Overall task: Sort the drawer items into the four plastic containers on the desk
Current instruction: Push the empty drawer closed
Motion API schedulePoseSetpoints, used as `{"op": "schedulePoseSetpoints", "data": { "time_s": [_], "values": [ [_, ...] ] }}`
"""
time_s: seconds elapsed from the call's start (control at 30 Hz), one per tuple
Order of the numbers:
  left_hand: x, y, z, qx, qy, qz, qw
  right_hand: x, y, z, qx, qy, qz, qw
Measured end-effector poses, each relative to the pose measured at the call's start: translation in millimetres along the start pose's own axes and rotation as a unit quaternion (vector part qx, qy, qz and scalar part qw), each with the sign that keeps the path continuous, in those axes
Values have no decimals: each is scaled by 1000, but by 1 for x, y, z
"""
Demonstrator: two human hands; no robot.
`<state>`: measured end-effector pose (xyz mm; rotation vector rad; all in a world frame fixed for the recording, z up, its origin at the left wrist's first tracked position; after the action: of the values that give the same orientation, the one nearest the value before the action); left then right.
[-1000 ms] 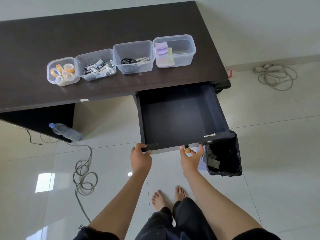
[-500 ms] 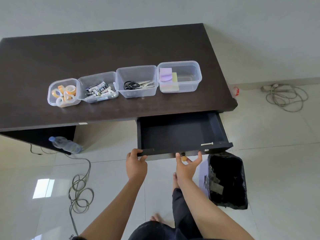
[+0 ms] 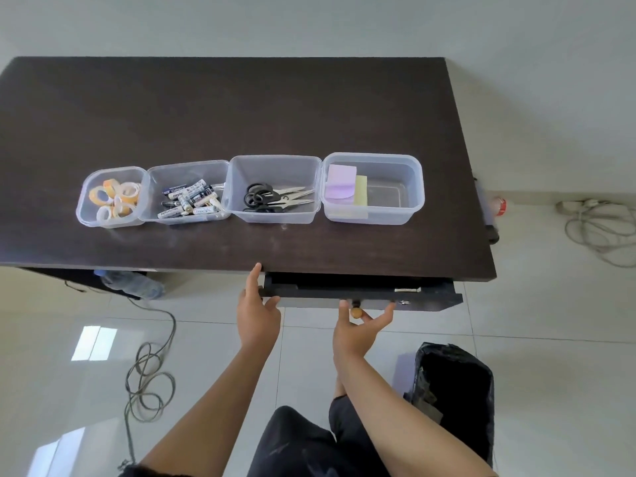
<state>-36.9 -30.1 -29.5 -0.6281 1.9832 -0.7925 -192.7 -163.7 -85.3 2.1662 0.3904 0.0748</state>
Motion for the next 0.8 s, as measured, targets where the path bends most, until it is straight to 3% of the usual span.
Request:
{"op": "schedulePoseSetpoints", "data": {
  "time_s": [0.37,0.8],
  "values": [
    [1,-7,4,7,-51,-76,996,5,6,14,-9,7,-7,1000],
    [-6,-18,20,33,-75,-23,996,17,17,39,-33,32,26,999]
  ]
}}
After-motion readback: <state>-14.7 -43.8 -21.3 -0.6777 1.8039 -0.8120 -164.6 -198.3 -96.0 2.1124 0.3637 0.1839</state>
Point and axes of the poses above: each hand's wrist, its own z-axis towards the middle knuckle, its own x-axis out of the palm, y = z × x, the point moved 6 cm from there along z, towards the middle knuckle, and after that the axes turned 9 degrees about y, right-handed, at the moved point
